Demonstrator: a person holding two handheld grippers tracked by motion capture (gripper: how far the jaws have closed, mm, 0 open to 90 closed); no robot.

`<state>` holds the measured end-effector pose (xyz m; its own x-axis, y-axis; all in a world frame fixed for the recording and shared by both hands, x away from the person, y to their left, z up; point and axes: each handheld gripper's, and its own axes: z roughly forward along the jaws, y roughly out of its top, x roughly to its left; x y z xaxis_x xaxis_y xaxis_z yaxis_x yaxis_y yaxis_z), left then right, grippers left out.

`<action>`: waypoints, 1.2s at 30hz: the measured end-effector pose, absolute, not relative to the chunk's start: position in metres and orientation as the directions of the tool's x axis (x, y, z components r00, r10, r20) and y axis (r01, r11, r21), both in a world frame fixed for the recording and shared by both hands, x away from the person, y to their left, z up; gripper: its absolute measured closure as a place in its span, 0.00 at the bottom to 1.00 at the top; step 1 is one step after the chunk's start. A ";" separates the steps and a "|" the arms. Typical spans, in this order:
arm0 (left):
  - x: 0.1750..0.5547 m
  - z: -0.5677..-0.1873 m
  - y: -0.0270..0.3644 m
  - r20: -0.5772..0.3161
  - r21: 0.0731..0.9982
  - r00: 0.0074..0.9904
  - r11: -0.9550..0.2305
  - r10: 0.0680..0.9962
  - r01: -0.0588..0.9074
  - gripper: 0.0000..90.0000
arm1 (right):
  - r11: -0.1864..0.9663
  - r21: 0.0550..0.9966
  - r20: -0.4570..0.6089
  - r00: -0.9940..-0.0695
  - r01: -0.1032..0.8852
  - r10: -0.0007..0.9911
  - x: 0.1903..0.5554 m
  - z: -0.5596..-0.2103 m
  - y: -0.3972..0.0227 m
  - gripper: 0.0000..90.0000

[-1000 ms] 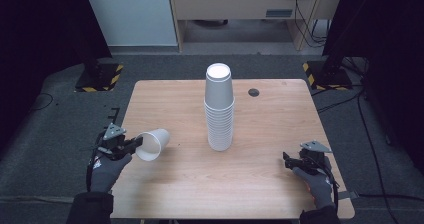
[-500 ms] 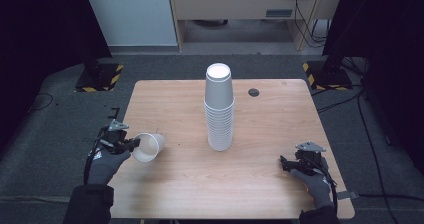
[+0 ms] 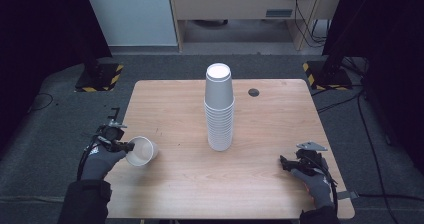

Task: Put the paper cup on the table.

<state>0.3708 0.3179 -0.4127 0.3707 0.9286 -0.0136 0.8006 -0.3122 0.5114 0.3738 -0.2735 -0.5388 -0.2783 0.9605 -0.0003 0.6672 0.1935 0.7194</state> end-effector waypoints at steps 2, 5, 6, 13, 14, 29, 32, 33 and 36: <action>0.372 -0.412 0.318 -0.015 0.497 0.370 -0.314 0.929 0.809 0.96 | 0.194 0.719 0.000 -0.278 0.667 0.961 0.374 -0.539 -0.274 0.09; 0.373 -0.411 0.318 -0.022 0.472 0.366 -0.313 0.930 0.824 0.96 | 0.193 0.718 0.000 -0.278 0.669 0.961 0.374 -0.539 -0.274 0.09; 0.374 -0.411 0.318 -0.023 0.458 0.366 -0.315 0.930 0.831 0.96 | 0.192 0.718 0.001 -0.278 0.669 0.961 0.374 -0.539 -0.274 0.09; 0.377 -0.406 0.319 -0.037 0.403 0.353 -0.309 0.935 0.861 0.96 | 0.190 0.719 0.002 -0.275 0.669 0.961 0.374 -0.539 -0.273 0.09; 0.378 -0.405 0.320 -0.035 0.394 0.355 -0.314 0.934 0.864 0.96 | 0.192 0.719 0.000 -0.276 0.668 0.961 0.374 -0.539 -0.274 0.09; 0.381 -0.406 0.321 -0.070 0.261 0.343 -0.315 0.937 0.913 0.96 | 0.193 0.718 -0.001 -0.277 0.668 0.961 0.374 -0.539 -0.273 0.08; 0.382 -0.407 0.321 -0.072 0.243 0.346 -0.320 0.936 0.916 0.95 | 0.193 0.718 -0.001 -0.277 0.668 0.961 0.374 -0.539 -0.273 0.08; 0.382 -0.408 0.321 -0.072 0.237 0.345 -0.320 0.936 0.917 0.96 | 0.194 0.718 -0.001 -0.277 0.668 0.961 0.374 -0.539 -0.273 0.08; 0.383 -0.410 0.320 -0.082 0.229 0.345 -0.320 0.935 0.920 0.96 | 0.194 0.718 -0.001 -0.278 0.668 0.961 0.374 -0.539 -0.273 0.08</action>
<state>0.3831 0.3196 -0.4097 0.3452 0.9350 -0.0815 0.9196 -0.3196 0.2285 0.3744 -0.2733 -0.5390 -0.2775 0.9607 -0.0008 0.6682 0.1936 0.7184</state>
